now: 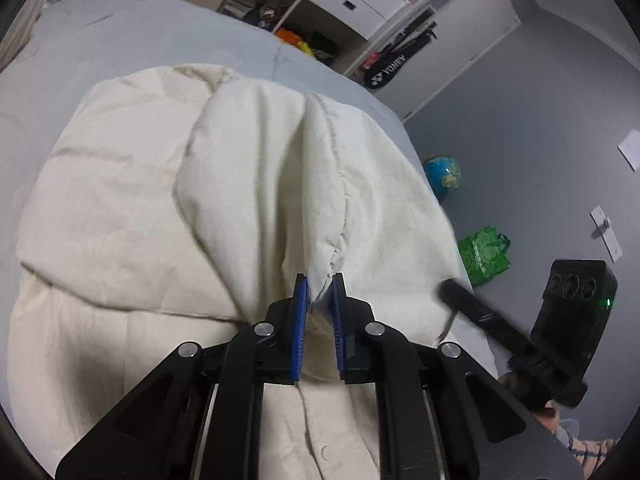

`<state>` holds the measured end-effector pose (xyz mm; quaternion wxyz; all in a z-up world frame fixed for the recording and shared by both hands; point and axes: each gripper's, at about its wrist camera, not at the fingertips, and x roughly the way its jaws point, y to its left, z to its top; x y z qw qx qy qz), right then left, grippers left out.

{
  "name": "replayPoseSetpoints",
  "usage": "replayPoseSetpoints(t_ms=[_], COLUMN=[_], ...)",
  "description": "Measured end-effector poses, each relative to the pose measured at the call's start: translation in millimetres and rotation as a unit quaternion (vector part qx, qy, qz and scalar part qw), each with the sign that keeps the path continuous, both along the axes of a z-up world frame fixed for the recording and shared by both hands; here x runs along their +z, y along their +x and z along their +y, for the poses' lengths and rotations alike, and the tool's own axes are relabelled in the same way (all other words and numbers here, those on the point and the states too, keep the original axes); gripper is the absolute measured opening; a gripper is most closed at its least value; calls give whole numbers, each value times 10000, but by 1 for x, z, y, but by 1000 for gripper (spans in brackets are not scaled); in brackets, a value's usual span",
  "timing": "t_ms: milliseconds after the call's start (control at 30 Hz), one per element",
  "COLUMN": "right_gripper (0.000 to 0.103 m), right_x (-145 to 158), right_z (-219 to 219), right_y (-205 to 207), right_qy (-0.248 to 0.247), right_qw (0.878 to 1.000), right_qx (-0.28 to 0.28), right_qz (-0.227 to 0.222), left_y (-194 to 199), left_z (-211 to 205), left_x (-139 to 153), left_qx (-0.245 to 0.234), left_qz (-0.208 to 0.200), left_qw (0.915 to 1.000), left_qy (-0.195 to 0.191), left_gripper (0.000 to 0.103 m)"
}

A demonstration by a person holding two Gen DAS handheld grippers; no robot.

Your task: Fold large clothes

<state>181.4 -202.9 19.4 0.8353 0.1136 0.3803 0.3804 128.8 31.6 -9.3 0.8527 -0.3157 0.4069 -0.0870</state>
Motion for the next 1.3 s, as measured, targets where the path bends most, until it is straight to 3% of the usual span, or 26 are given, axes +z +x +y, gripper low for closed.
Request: replayPoseSetpoints(t_ms=[33,100,200,333,400,433,467,500,667,833,1000,1067,1133,1233,1300], right_gripper=[20,32,39,44,44,36,2,0,0,7,11,34,43,42,26], right_x=[0,0,-4,-18,-21,-22,-22,-25,-14,-24,-10,-4,-1,3,0], right_z=[-11,-26,-33,-17,-10,-7,-6,-5,-14,-14,5,16,24,35,39], right_y=[7,21,47,71,73,74,75,77,73,100,120,126,128,129,129], right_qy=[372,568,373,120,175,205,315,435,878,1012,884,589,295,11,-127], right_qw=[9990,9962,9906,9847,9844,9846,9850,9839,9838,9618,9661,9706,9734,9768,9775], right_qx=[-141,-498,-1024,-929,-810,-766,-703,-606,-802,-1065,-1042,-1055,-1105,-1144,-1074], right_qz=[221,443,825,1468,1554,1559,1547,1621,1342,2311,2191,2081,1983,1812,1809], left_y=[-1,-2,-1,2,3,3,4,4,5,3,2,2,2,2,2], left_z=[2,5,4,4,4,5,5,4,3,3,2,2,1,2,1], left_x=[-1,-3,1,3,1,0,1,1,3,1,1,0,0,-1,-2], left_qx=[36,61,41,41,55,65,64,56,39,55,73,78,84,104,106], left_qz=[13,16,-31,-27,-2,14,22,23,18,23,22,26,23,17,17], left_qw=[10000,10000,10000,9999,10000,9999,9999,10000,10000,10000,10000,10000,10000,9999,9999], left_qy=[-10,-29,-70,-91,-82,-87,-82,-61,0,20,32,32,22,7,9], left_gripper=[12,12,12,12,12,12,12,12,12,12,12,12,12,12,12])
